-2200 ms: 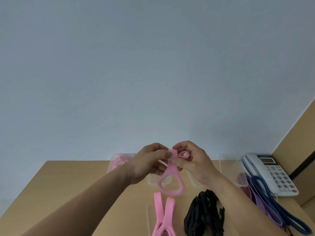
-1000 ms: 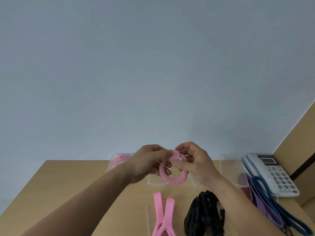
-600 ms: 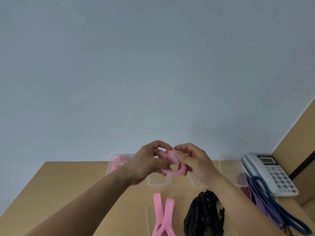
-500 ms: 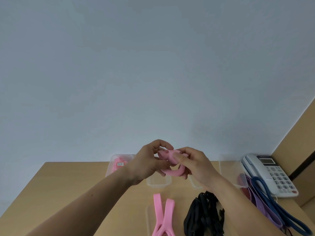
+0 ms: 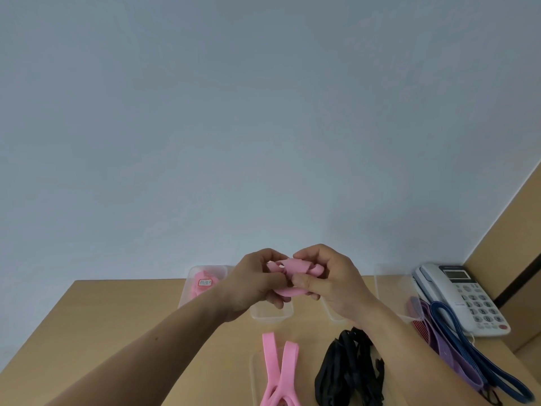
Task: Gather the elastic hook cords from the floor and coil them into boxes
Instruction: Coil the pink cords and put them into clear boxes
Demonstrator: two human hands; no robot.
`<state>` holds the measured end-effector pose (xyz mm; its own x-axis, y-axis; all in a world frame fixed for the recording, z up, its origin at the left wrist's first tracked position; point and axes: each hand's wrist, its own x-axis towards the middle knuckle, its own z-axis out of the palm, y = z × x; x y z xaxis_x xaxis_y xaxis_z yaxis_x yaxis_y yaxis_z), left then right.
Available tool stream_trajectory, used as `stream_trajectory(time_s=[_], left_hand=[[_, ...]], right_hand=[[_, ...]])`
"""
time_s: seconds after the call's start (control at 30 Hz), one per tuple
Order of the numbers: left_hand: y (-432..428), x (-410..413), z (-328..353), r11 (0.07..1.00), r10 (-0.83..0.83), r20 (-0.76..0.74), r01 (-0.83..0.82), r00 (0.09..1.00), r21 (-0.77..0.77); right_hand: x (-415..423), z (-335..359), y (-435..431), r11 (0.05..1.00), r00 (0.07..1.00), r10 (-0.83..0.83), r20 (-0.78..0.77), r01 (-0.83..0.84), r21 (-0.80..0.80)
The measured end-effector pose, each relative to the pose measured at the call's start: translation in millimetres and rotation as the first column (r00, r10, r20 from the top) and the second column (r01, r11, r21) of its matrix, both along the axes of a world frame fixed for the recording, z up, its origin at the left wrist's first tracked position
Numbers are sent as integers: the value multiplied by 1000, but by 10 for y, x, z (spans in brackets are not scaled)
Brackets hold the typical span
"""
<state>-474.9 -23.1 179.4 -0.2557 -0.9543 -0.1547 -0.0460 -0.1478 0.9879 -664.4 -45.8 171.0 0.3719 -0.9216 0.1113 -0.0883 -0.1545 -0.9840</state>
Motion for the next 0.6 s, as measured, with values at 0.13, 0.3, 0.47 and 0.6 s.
stream_trajectory(time_s=[0.13, 0.3, 0.47, 0.6], left_hand=[[12, -3, 43, 995, -74, -20, 75, 997, 60], [-27, -21, 8, 993, 7, -85, 3, 996, 120], [-51, -32, -63, 991, 65, -106, -52, 992, 123], [-77, -77, -60, 991, 99, -117, -88, 988, 96]], right_hand=[[-18, -30, -9, 998, 998, -44, -36, 42, -54], [2, -89, 2, 999, 1000, -18, -2, 18, -50], [-46, -152, -25, 999, 997, 50, -50, -50, -5], [-74, -215, -97, 998, 999, -27, 20, 25, 65]])
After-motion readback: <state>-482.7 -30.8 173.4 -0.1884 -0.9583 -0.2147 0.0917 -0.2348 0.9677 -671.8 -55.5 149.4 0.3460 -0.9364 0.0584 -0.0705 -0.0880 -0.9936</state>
